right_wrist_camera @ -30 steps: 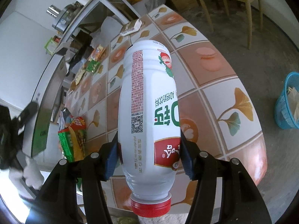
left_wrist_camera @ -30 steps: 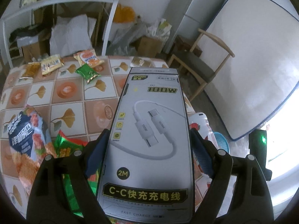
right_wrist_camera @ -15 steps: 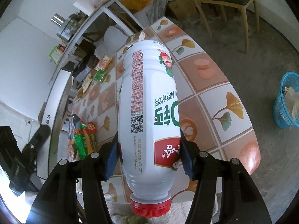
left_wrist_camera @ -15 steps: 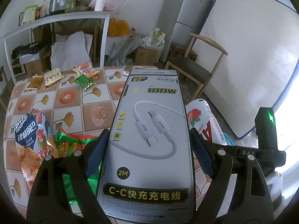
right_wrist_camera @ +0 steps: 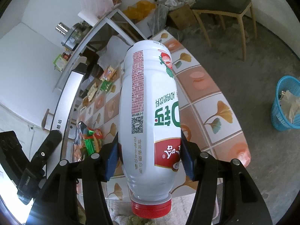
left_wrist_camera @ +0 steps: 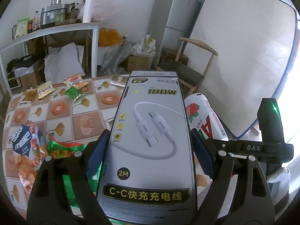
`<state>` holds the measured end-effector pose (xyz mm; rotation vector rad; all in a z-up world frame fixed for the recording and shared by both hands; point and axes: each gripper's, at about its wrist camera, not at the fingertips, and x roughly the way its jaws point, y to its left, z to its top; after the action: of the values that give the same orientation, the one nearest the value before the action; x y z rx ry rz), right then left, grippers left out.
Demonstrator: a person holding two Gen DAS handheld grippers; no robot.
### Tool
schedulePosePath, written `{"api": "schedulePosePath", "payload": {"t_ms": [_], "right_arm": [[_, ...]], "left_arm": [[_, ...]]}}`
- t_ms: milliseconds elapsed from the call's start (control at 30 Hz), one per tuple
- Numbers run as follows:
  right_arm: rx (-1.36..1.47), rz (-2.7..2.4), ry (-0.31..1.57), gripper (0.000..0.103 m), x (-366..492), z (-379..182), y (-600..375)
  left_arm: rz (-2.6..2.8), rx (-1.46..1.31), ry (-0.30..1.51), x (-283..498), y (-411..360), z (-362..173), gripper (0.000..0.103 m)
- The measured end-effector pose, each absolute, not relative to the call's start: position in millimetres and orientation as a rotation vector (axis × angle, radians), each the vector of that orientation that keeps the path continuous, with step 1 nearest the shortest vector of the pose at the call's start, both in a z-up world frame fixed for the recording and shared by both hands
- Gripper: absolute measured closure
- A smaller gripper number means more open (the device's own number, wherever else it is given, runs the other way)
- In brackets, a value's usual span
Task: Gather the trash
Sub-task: 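Carry the cable box and bottle over the blue wastebasket with both grippers, then open both grippers to drop the box and bottle into the wastebasket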
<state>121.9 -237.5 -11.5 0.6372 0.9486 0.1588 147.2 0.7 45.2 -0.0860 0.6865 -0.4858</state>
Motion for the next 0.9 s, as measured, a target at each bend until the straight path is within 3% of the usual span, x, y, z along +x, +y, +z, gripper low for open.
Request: {"api": "schedulePosePath", "payload": {"t_ms": [600, 900], "right_arm": [[0.762, -0.088, 0.804, 0.047, 25.0, -0.1, -343.8], [0.918, -0.383, 0.681, 0.047, -70.1, -15.3, -456.8]], "left_arm": [[-0.694, -0.077, 0.741, 147.3, -95.1, 38.4, 0.022], [-0.895, -0.022, 0.881, 171.2, -206.8, 23.1, 0.022]]}}
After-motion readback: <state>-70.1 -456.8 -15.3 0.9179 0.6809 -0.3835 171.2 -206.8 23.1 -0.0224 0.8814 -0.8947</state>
